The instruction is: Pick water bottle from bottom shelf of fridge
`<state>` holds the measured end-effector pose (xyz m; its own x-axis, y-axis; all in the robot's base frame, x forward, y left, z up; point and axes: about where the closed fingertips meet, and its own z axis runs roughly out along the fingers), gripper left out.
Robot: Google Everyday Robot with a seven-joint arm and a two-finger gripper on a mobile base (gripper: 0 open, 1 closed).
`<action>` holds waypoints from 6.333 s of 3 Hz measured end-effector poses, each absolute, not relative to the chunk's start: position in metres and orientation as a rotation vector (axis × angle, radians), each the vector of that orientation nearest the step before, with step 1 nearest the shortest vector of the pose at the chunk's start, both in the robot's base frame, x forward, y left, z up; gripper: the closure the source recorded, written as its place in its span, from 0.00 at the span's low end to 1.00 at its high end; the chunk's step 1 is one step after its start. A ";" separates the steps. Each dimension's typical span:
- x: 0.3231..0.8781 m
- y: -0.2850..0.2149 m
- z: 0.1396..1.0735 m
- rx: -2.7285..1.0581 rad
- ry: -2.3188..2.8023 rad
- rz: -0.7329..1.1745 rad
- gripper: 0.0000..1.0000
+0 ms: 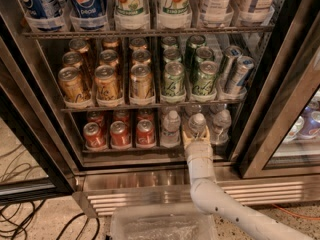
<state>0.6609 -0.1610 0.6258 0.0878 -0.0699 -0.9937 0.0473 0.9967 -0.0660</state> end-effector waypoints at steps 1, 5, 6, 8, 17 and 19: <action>0.647 -0.169 0.634 -0.012 1.486 -0.035 1.00; 0.582 -0.191 0.714 -0.101 1.371 0.152 1.00; 0.546 -0.215 0.761 -0.060 1.255 0.254 1.00; 0.535 -0.208 0.776 -0.105 1.210 0.271 1.00; 0.477 -0.116 0.788 -0.649 1.186 0.716 1.00; 0.447 -0.094 0.780 -0.896 1.242 0.763 1.00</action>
Offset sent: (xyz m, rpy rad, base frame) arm -0.0694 -0.0306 0.0414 0.1244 -0.0146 0.1255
